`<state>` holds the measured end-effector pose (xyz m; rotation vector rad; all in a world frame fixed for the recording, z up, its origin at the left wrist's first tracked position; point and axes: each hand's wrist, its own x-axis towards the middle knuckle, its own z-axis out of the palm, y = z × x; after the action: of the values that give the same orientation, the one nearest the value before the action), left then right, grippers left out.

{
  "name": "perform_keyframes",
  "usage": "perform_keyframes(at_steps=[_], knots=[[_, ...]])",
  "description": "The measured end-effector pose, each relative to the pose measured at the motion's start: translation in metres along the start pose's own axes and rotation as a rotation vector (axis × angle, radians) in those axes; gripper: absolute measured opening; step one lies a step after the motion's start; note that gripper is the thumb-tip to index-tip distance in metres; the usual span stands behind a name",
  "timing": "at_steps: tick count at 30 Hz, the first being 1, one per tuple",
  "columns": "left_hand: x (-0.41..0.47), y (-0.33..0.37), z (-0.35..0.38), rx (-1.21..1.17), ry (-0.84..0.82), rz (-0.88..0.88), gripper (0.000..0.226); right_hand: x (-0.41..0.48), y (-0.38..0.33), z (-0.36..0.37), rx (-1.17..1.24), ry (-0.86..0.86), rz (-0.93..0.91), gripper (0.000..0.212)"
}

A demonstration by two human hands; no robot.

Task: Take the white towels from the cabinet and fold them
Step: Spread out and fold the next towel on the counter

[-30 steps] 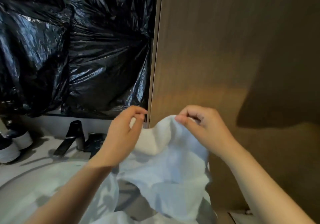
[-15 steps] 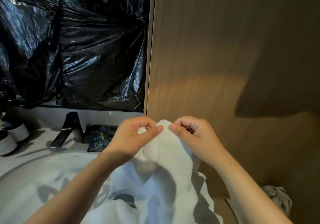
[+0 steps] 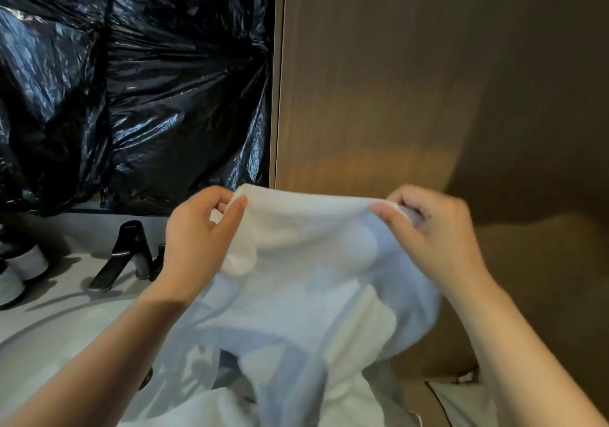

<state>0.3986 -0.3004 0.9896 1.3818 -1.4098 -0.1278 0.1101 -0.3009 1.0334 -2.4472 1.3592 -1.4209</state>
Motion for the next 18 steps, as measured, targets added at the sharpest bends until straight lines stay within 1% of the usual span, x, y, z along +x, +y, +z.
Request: perform_keyframes(at_steps=[1,2,3,4,5,6,7,10,12,15,18], knots=[[0.004,0.001,-0.001,0.032,0.034,0.026,0.022,0.009,-0.006,-0.004,-0.001,-0.004,-0.053,0.031],[0.006,-0.001,-0.001,0.076,0.045,0.045,0.021,0.012,-0.009,-0.003,-0.008,-0.062,-0.049,0.031],[0.006,-0.004,0.000,0.131,0.029,0.049,0.020,0.012,-0.009,0.001,-0.051,-0.158,-0.007,0.031],[0.004,-0.010,0.002,0.193,-0.013,0.035,0.019,0.008,-0.007,0.006,-0.107,-0.250,0.046,0.032],[0.000,-0.014,0.005,0.256,-0.069,0.008,0.017,0.002,-0.005,0.010,-0.132,-0.292,0.085,0.032],[-0.005,-0.017,0.008,0.300,-0.118,-0.016,0.017,-0.003,-0.003,0.013,-0.110,-0.293,0.097,0.032],[-0.011,-0.018,0.010,0.310,-0.152,-0.019,0.021,-0.008,-0.002,0.015,-0.064,-0.283,0.090,0.031],[-0.028,-0.006,0.016,0.152,-0.252,0.080,0.039,-0.018,-0.004,0.023,-0.001,-0.295,0.025,0.029],[-0.036,0.006,0.020,0.052,-0.365,0.153,0.046,-0.021,-0.008,0.028,0.028,-0.323,-0.007,0.023],[-0.041,0.019,0.025,-0.025,-0.517,0.214,0.050,-0.023,-0.012,0.027,0.078,-0.356,-0.038,0.019],[-0.042,0.025,0.029,-0.121,-0.638,0.185,0.050,-0.025,-0.015,0.027,0.117,-0.367,-0.033,0.020]])
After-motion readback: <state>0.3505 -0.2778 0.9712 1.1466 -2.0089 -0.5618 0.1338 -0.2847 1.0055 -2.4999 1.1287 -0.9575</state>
